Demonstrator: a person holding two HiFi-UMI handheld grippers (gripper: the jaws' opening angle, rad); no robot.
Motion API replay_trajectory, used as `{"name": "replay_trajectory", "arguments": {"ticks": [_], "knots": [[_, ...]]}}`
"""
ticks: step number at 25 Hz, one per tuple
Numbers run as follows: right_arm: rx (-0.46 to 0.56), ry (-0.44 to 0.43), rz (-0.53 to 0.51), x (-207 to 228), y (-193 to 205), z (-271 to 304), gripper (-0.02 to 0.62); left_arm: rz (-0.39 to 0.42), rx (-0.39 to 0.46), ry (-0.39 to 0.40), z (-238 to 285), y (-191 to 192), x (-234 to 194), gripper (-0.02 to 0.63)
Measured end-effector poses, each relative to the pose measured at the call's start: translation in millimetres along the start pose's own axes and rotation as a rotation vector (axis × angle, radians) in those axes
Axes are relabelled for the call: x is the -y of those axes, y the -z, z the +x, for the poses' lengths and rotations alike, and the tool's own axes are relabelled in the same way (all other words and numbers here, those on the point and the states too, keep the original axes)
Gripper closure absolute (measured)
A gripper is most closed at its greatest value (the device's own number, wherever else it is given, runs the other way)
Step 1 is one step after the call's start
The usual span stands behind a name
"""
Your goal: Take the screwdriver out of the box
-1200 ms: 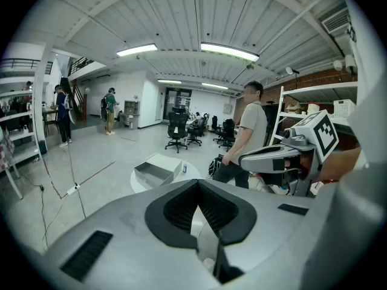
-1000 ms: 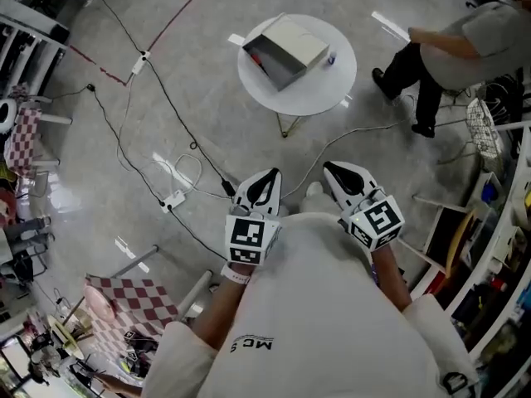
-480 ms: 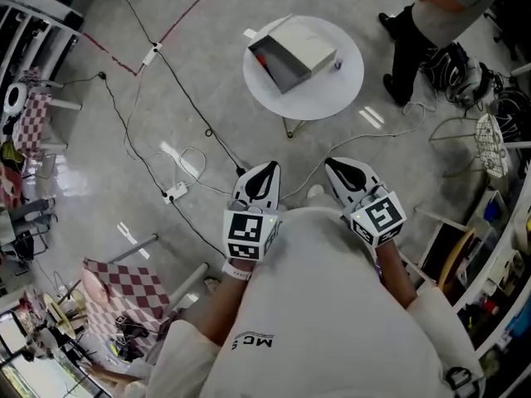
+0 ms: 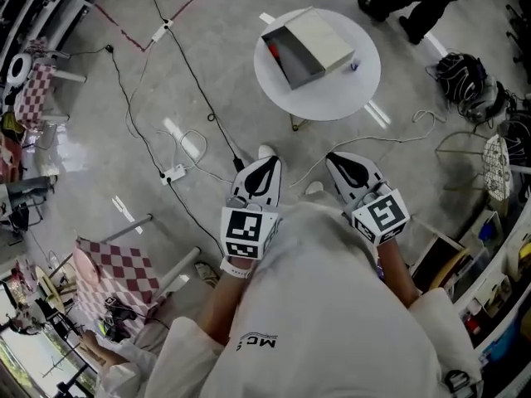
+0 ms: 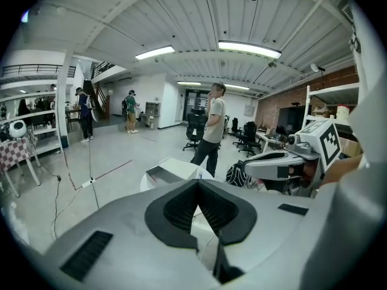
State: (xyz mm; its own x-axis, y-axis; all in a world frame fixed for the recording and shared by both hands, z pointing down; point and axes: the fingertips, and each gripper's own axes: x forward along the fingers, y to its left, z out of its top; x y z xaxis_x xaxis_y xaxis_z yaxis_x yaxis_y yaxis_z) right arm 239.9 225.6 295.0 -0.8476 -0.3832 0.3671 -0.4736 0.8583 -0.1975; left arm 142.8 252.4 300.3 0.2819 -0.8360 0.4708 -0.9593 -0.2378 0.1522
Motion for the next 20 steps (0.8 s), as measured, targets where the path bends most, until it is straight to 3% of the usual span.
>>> {"name": "replay_trajectory", "arguments": {"ticks": [9,14,20], "knots": [[-0.063,0.061,0.002,53.3,-34.2,96.8,0.522,-0.023,-0.039,0.067,72.4,-34.6,-89.7,0.597],[-0.109,0.150,0.021,82.7,-57.6,166.0,0.517,-0.038,-0.040,0.138,108.4,-61.5,-154.9,0.597],[-0.137,0.208,0.049,104.7,-79.9,221.5,0.454,-0.045,-0.070,0.214,141.0,-69.8,-203.2,0.597]]}}
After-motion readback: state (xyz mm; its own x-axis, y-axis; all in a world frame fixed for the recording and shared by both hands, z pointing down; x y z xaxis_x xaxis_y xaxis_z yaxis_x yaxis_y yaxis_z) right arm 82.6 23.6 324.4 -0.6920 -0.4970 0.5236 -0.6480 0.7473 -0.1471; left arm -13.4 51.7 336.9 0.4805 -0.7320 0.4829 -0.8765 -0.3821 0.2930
